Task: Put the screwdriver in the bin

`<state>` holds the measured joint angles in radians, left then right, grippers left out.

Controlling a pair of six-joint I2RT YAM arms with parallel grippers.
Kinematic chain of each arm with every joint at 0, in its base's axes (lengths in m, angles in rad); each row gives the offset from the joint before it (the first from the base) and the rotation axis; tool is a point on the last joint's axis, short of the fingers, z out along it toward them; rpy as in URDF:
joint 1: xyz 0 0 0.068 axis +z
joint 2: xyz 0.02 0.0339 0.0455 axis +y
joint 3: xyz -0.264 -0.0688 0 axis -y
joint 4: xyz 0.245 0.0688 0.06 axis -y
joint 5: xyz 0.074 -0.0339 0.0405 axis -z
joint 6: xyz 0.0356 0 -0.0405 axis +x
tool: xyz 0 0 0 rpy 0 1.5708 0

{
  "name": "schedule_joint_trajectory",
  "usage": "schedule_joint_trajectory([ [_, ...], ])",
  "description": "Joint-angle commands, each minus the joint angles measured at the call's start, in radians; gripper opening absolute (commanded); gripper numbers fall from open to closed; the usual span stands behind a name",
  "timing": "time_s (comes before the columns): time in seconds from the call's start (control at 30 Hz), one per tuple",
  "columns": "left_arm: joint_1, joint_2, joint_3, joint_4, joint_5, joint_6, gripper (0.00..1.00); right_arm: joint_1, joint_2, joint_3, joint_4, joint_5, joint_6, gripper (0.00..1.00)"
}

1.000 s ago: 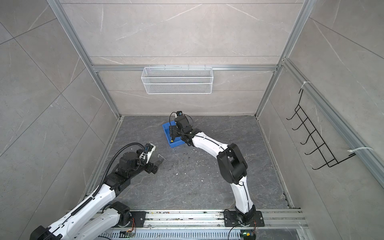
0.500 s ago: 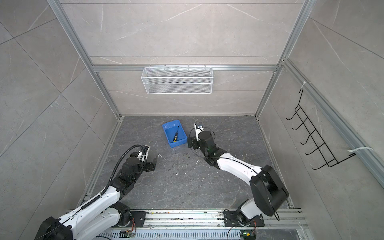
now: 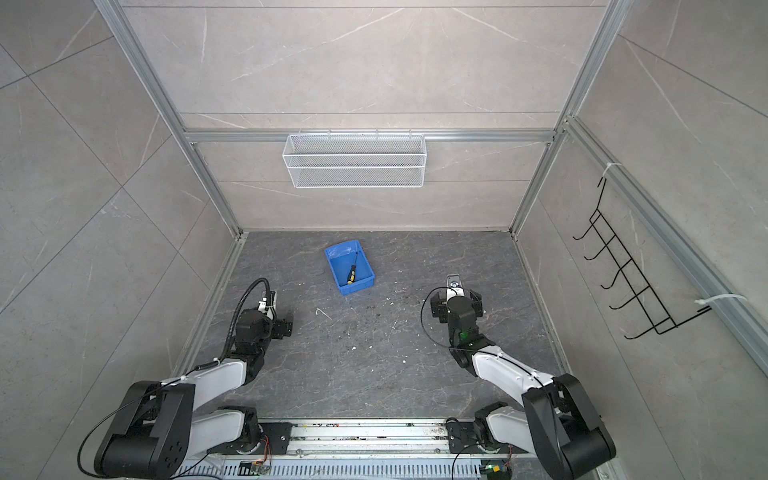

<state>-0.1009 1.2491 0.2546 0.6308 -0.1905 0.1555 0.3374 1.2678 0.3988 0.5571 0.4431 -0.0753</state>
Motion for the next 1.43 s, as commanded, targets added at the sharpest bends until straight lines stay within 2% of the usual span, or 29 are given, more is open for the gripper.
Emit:
schedule_joint_trajectory([
  [0.0,0.042,0.042,0.042,0.135,0.045,-0.057,1.0,-0.024,0.109,-0.037,0.219,-0.003,-0.038,0.99],
  [0.1,0.093,0.109,0.057,0.194,0.113,-0.106,1.0,-0.049,0.203,-0.063,0.369,-0.032,-0.018,0.98],
  [0.17,0.104,0.162,0.067,0.219,0.12,-0.114,1.0,-0.072,0.187,-0.052,0.312,-0.064,0.007,0.99],
  [0.27,0.121,0.255,0.057,0.328,0.136,-0.123,1.0,-0.137,0.194,-0.07,0.344,-0.181,0.039,0.99],
  [0.33,0.129,0.246,0.076,0.261,0.141,-0.132,1.0,-0.174,0.213,-0.082,0.364,-0.23,0.066,0.99],
  [0.4,0.135,0.258,0.093,0.254,0.135,-0.14,1.0,-0.186,0.273,-0.096,0.475,-0.234,0.069,0.99],
  [0.47,0.152,0.253,0.114,0.2,0.139,-0.16,1.0,-0.192,0.239,-0.056,0.328,-0.241,0.082,0.99],
  [1.4,0.159,0.254,0.113,0.205,0.145,-0.165,1.0,-0.205,0.252,-0.044,0.336,-0.258,0.082,0.99],
])
